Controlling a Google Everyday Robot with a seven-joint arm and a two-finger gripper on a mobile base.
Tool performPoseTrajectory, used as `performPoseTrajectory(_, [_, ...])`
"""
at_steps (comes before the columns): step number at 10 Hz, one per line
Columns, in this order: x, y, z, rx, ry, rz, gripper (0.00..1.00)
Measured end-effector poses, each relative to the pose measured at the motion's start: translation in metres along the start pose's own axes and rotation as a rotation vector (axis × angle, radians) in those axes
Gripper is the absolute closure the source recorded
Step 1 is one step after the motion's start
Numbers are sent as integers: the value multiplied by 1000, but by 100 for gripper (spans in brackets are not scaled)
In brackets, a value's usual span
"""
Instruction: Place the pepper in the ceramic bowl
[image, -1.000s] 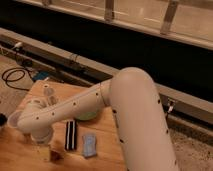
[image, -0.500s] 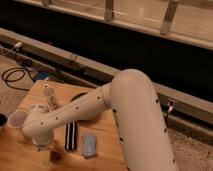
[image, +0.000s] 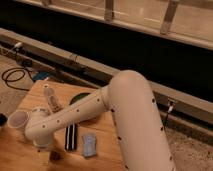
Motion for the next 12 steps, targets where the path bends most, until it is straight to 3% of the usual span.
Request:
performPoseTrajectory(2, [1, 0, 5, 2, 1, 7, 30])
performPoseTrajectory(6, [2, 2, 4, 14, 14, 4, 72])
performPoseTrajectory(9, [1, 3, -3, 29, 22, -2, 97])
performPoseTrajectory(12, [1, -4, -17, 52, 40, -7, 100])
